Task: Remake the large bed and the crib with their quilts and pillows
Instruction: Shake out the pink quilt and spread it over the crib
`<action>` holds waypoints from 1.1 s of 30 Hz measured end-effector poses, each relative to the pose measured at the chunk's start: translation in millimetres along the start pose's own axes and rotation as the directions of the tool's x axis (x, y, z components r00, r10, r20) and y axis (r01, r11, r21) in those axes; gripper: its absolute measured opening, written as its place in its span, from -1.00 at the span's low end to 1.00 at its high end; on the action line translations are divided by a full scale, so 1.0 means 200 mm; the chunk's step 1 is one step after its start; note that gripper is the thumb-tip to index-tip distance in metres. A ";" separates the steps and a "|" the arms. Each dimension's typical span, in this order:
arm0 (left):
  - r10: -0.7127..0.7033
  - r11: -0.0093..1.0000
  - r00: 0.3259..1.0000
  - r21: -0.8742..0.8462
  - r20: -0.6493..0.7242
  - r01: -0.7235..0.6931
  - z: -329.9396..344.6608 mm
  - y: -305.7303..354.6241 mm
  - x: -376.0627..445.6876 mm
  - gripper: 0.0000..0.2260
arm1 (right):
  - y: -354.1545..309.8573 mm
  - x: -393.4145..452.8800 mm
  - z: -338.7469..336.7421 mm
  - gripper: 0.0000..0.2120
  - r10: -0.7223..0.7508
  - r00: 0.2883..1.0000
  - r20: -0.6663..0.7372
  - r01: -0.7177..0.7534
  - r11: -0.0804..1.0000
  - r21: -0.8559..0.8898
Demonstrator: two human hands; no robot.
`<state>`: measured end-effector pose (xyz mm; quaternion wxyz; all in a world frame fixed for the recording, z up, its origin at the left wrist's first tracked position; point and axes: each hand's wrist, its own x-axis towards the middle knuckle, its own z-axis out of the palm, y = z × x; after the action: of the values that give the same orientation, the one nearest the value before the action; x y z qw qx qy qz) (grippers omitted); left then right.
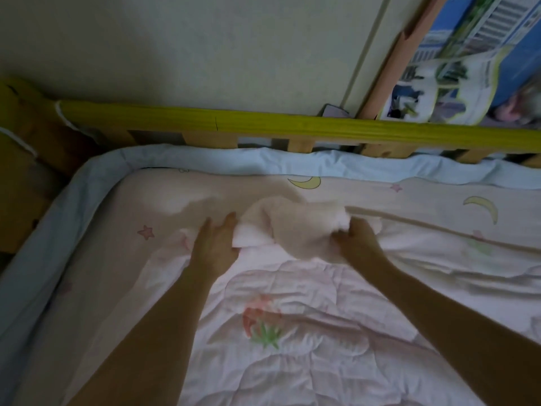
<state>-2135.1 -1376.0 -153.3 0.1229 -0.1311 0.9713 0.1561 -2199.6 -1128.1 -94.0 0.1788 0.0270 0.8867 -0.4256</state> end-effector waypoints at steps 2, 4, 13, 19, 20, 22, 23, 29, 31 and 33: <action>-0.118 0.950 0.989 -0.279 0.085 0.138 -0.06 0.00 -0.01 -0.75 | -0.19 0.12 -0.09 -0.81 0.019 0.998 -0.063 -0.018 1.000 0.005; -0.191 0.894 0.941 -0.348 0.279 0.284 -0.13 0.02 -0.10 -0.75 | -0.33 0.24 -0.11 -0.54 0.068 0.998 -0.018 -0.069 0.994 -0.084; -0.551 0.420 0.775 -0.699 0.310 0.578 -0.25 -0.21 -0.15 -0.57 | -0.40 0.48 0.35 -0.62 -0.256 0.925 0.279 0.372 0.758 -0.535; -0.529 0.619 0.823 -0.568 0.210 0.542 0.00 -0.05 0.07 -0.39 | -0.18 0.54 0.49 -0.62 -0.230 0.947 0.223 0.309 0.477 -0.823; -0.532 0.637 0.831 -0.570 0.164 0.520 0.04 -0.04 0.09 -0.46 | -0.16 0.55 0.50 -0.66 -0.222 0.946 0.236 0.316 0.480 -0.818; -0.547 0.670 0.836 -0.583 0.031 0.460 0.07 -0.08 0.09 -0.63 | -0.18 0.60 0.53 -0.76 -0.262 0.929 0.261 0.365 0.541 -0.758; -0.574 0.671 0.818 -0.600 -0.050 0.435 0.05 -0.10 0.09 -0.67 | -0.21 0.63 0.54 -0.76 -0.310 0.914 0.260 0.399 0.576 -0.713; -0.704 0.702 0.677 -0.360 -0.216 0.615 -0.03 -0.45 0.11 -0.57 | -0.47 0.78 0.88 -0.63 -0.473 0.811 0.343 0.581 0.586 -0.565; -0.606 0.796 0.740 -0.206 -0.292 0.570 -0.04 -0.46 0.18 -0.42 | -0.44 0.80 0.98 -0.59 -0.418 0.835 0.359 0.549 0.584 -0.597; -0.427 0.898 0.845 -0.041 -0.323 0.438 -0.04 -0.42 0.27 -0.36 | -0.37 0.78 1.01 -0.58 -0.477 0.830 0.288 0.536 0.544 -0.646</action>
<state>-2161.8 -1467.5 -184.3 -0.0040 -0.3681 0.9259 0.0841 -2301.3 -1346.5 -207.3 0.0787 -0.3167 0.9411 -0.0888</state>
